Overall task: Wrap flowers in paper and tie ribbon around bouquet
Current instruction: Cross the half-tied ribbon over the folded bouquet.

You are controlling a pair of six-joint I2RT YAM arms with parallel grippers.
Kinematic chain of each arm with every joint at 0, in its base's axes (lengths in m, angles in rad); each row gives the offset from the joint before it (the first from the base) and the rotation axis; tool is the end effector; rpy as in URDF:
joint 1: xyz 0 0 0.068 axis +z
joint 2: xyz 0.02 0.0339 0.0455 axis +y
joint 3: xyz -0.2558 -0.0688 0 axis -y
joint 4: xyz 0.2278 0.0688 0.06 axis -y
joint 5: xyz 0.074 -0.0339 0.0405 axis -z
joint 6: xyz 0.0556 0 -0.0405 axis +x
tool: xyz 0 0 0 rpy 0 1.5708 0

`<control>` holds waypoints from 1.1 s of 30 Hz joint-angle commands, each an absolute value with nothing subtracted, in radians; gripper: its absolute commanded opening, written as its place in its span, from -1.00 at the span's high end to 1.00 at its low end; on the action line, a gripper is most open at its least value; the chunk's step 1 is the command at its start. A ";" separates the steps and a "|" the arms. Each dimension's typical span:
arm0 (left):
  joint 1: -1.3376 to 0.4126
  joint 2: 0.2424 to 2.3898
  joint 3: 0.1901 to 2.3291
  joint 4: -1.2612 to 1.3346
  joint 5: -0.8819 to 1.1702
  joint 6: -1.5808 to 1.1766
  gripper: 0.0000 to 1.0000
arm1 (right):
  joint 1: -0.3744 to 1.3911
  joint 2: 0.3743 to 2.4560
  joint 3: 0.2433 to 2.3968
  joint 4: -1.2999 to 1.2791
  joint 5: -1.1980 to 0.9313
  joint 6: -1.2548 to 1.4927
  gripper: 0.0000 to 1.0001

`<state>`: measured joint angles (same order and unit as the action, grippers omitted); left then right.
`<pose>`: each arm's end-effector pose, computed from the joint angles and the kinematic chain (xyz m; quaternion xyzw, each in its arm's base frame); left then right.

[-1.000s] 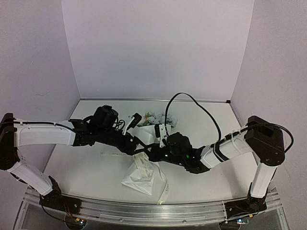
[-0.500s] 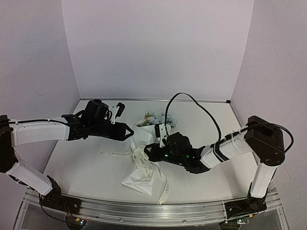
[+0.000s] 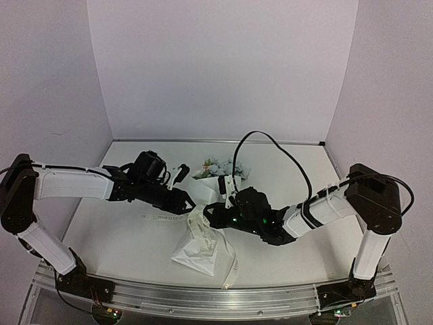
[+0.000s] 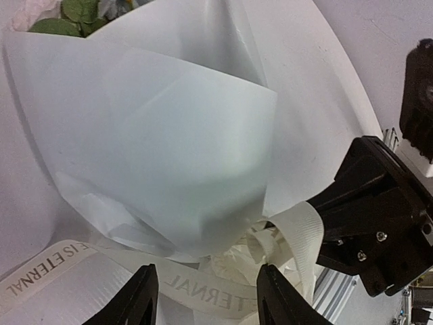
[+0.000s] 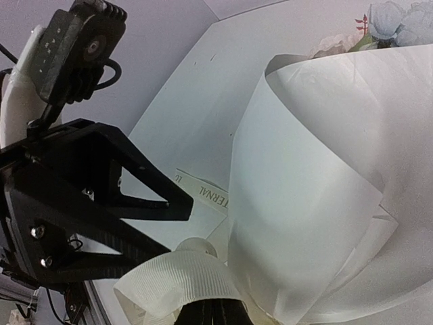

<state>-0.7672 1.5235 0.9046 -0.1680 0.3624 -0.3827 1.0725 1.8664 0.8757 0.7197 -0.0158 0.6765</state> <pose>0.2147 -0.2344 0.1965 0.2413 0.8791 -0.3441 0.2248 0.1877 0.3469 0.1659 -0.1613 0.7796 0.4683 0.3833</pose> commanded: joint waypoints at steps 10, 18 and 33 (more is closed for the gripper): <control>-0.825 1.542 0.968 -0.151 0.453 -0.335 -0.10 | 1.077 1.885 0.881 0.767 -0.001 0.667 1.00; -0.841 1.557 0.976 -0.145 0.407 -0.334 -0.07 | 1.077 1.886 0.888 0.769 -0.026 0.673 1.00; -0.841 1.538 0.997 -0.129 0.353 -0.315 0.12 | 1.077 1.884 0.880 0.766 -0.044 0.679 1.00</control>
